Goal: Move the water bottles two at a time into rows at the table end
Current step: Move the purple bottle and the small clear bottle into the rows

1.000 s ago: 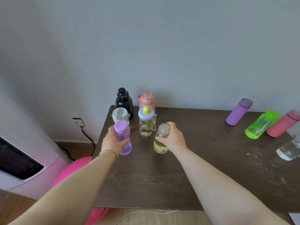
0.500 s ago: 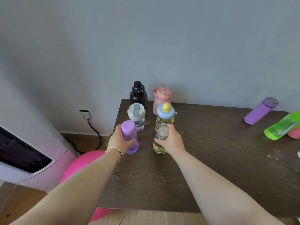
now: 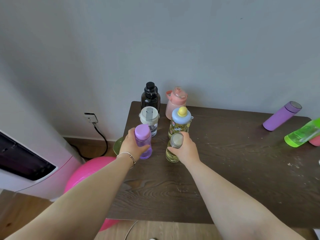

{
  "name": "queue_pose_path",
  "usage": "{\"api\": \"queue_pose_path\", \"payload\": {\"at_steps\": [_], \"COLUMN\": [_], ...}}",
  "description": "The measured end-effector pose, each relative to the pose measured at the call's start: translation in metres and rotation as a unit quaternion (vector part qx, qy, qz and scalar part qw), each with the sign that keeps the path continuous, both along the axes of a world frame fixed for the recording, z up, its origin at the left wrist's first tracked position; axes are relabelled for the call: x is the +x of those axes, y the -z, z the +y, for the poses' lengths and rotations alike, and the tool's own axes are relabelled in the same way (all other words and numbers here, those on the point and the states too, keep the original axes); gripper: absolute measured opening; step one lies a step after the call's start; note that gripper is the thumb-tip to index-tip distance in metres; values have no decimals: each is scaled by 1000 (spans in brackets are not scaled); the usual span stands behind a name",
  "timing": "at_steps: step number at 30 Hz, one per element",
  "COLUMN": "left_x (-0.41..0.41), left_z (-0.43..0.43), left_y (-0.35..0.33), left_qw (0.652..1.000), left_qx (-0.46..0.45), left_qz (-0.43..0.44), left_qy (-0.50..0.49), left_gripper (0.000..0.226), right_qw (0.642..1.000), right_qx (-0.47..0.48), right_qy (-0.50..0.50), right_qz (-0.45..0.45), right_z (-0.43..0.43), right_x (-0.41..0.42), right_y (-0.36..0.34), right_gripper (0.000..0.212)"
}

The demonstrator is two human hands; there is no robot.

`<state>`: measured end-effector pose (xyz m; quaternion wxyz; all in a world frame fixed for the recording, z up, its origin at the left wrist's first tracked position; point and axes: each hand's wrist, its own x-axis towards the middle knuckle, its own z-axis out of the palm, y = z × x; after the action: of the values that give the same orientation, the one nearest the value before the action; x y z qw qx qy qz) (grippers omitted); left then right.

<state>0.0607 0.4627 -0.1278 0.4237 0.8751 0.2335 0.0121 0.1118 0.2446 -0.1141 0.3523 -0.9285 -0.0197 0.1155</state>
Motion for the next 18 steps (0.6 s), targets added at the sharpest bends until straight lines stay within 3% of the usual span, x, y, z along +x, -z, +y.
{"api": "queue_pose_path", "payload": {"at_steps": [18], "left_x": [-1], "left_z": [-10], "left_y": [-1], "left_qw": [1000], "left_qx": [-5], "left_qz": [-6], "left_qy": [22], "left_gripper": [95], "right_qw": [997], "right_qx": [-46], "right_qy": [-61], "right_qz": [24], "right_z": [-8], "right_x": [7], "right_y": [-4], "right_gripper": [92]}}
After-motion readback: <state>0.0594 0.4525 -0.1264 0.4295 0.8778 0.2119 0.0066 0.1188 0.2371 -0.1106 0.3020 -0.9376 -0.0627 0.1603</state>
